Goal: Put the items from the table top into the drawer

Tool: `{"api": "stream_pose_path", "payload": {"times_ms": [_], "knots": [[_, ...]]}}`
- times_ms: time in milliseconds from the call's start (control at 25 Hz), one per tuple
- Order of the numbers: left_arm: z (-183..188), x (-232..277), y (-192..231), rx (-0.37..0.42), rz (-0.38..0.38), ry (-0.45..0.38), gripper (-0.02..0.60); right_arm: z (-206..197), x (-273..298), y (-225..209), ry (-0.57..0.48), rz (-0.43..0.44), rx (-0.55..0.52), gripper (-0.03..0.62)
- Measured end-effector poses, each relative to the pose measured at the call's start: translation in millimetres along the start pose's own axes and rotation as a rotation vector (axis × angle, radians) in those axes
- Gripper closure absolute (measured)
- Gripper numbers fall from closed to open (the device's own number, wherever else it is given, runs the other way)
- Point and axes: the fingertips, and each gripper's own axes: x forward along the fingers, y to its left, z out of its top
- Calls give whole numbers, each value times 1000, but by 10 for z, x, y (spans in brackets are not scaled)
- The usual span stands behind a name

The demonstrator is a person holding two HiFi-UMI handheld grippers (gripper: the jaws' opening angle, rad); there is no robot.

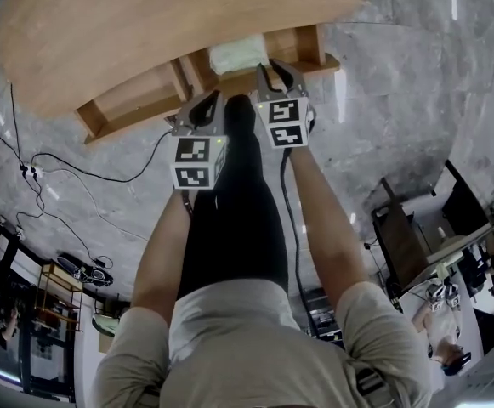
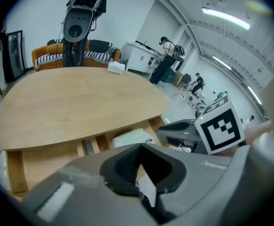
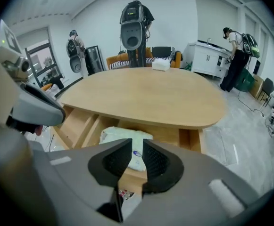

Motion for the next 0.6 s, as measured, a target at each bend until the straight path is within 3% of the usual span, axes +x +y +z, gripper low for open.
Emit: {"api": "stream_pose_path", "payload": {"times_ms": [120, 440, 600], "knots": [[271, -380, -65, -16, 13, -52, 561, 378, -373, 141, -74, -12, 27, 586], [1141, -1716, -190, -9, 47, -233, 561, 1757, -1675, 839, -362, 9, 32, 586], [1509, -2487, -253, -29, 69, -341, 561, 2428, -2329, 1113, -468, -21, -9, 588]]}}
